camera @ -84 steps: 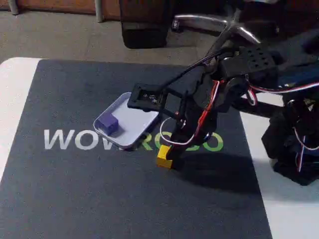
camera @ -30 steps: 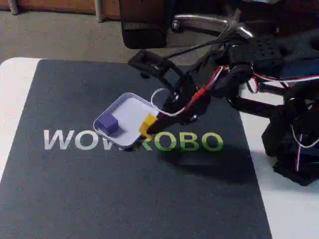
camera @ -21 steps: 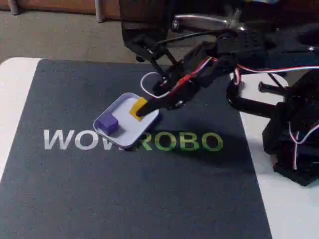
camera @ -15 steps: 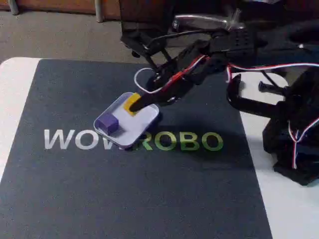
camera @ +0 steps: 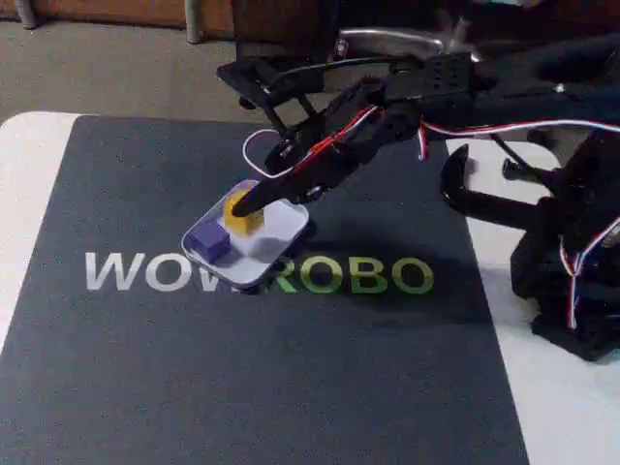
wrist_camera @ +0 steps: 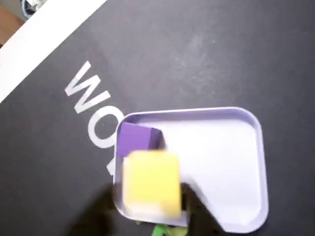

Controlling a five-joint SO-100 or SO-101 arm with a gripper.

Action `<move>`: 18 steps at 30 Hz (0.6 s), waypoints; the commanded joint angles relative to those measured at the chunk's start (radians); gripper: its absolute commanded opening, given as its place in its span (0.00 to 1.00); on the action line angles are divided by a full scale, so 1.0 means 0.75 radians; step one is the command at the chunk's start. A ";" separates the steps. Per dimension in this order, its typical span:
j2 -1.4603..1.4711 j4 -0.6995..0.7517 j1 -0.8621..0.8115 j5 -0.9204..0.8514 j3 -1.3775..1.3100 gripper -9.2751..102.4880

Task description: Move blocks one by one until all three blocks are in the tray.

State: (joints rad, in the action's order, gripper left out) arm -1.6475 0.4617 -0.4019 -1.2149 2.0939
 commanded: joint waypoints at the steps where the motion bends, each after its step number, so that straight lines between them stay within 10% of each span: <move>1: -0.016 -0.008 -0.008 -0.006 -0.072 0.26; 18: -0.323 0.076 0.072 -0.074 0.063 0.27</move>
State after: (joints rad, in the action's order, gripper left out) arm -1.8009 0.5108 -0.3682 -1.2410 2.1322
